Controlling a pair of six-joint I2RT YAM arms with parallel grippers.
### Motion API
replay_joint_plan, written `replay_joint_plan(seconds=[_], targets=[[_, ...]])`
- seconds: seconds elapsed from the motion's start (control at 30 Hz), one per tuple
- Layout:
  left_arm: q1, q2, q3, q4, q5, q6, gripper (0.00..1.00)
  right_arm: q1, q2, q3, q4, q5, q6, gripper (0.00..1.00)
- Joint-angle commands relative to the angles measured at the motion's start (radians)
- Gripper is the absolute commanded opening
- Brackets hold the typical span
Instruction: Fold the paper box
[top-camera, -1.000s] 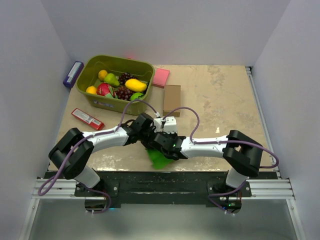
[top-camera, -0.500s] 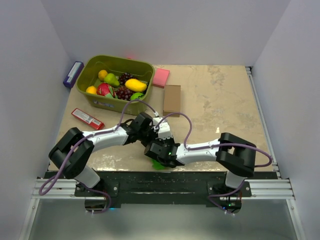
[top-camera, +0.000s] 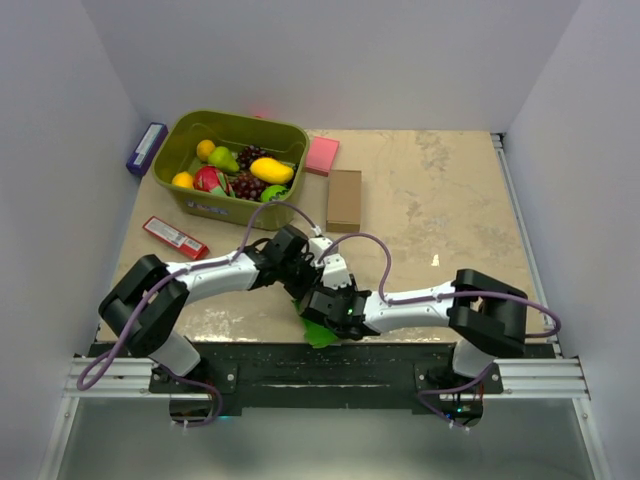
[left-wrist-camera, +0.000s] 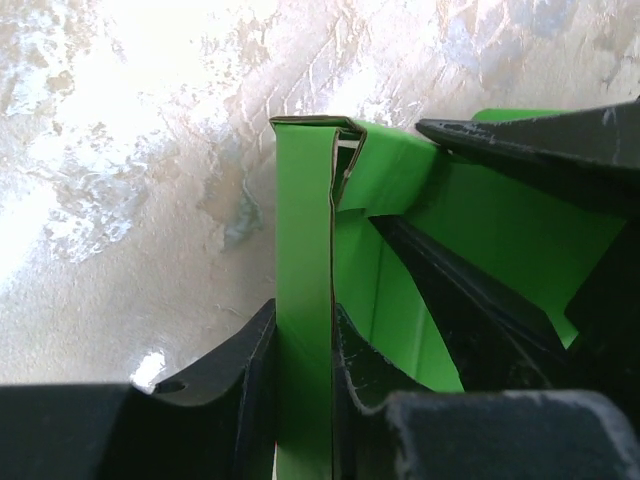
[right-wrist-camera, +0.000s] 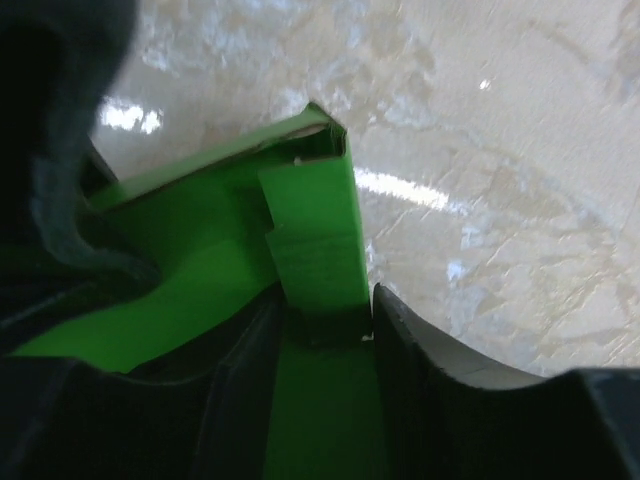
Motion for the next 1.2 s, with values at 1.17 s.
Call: replay_joint_plan(seconds=[1.17], targets=[[-0.034, -0.010, 0.036, 0.014, 0.041, 0.070, 0.05, -0.362, -0.410, -0.324, 0.380, -0.607, -0.223, 0.41]])
